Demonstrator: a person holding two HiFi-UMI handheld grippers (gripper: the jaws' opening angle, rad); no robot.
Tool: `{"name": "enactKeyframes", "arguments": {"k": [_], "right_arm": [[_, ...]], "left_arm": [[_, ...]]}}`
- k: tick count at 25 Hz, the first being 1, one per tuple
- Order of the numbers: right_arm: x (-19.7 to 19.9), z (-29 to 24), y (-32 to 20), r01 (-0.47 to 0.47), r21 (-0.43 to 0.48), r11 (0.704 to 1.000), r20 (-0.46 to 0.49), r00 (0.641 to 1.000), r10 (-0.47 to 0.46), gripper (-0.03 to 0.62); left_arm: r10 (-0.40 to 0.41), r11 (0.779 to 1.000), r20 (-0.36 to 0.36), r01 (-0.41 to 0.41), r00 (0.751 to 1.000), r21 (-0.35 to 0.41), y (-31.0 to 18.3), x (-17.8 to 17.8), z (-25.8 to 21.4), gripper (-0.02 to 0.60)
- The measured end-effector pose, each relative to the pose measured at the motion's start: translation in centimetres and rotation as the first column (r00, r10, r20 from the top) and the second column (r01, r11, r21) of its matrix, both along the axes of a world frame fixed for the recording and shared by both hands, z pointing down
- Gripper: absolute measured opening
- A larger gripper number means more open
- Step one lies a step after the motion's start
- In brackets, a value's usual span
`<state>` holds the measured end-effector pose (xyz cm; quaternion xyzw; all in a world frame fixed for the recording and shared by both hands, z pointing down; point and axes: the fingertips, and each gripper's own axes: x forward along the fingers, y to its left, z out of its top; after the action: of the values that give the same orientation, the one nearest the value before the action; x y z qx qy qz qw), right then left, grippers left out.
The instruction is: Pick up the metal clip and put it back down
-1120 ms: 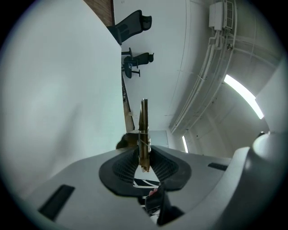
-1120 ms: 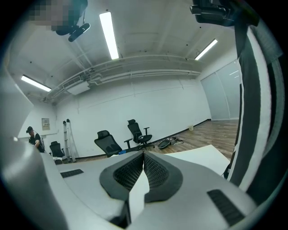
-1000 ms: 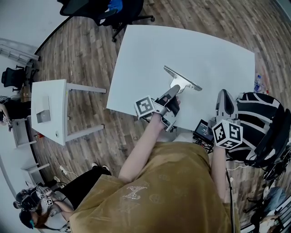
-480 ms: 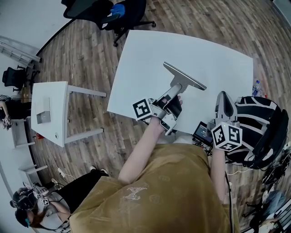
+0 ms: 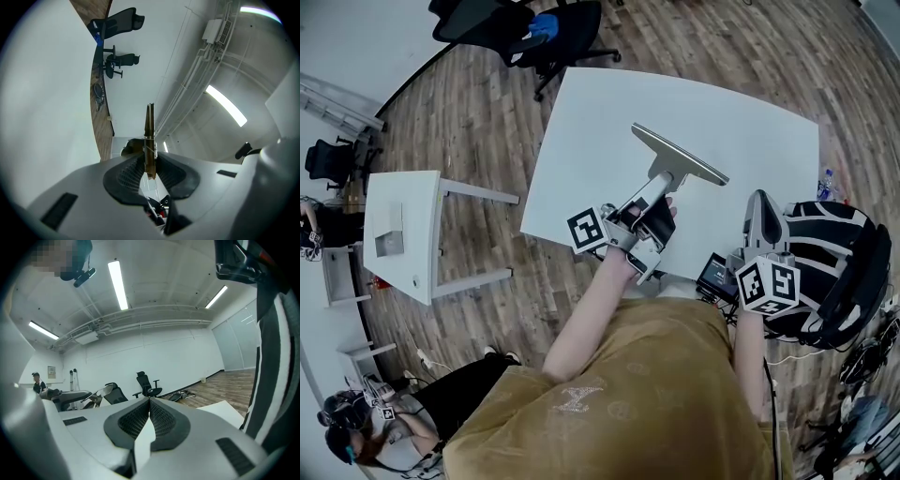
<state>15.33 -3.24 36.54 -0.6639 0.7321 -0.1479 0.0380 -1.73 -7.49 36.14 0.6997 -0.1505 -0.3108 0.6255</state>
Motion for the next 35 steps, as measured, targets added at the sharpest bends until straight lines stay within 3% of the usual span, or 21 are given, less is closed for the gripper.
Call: {"name": "enactKeyframes", "arguments": {"k": [15, 25, 30, 35], "right_arm": [[0.3, -0.7, 0.2, 0.006, 0.024, 1.0, 0.003, 1.0, -0.006, 0.009], [-0.4, -3.3, 0.3, 0.032, 0.117, 0.993, -0.097, 0.995, -0.021, 0.009], [-0.7, -3.4, 0.2, 0.041, 0.117, 0.992, -0.096, 0.995, -0.03, 0.009], [-0.8, -3.3, 0.0, 0.045, 0.115, 0.992, -0.09, 0.995, -0.035, 0.009]], "left_arm": [[0.022, 0.998, -0.037, -0.02, 0.999, 0.057, 0.6, 0.6, -2.2, 0.081], [0.017, 0.997, -0.051, -0.014, 0.999, 0.07, 0.5, 0.6, -2.7, 0.081], [-0.021, 0.998, -0.016, 0.022, 1.0, 0.058, 0.0, 0.3, -2.0, 0.078], [-0.022, 0.997, -0.052, 0.026, 0.998, 0.068, -0.2, -0.2, -2.2, 0.08]]}}
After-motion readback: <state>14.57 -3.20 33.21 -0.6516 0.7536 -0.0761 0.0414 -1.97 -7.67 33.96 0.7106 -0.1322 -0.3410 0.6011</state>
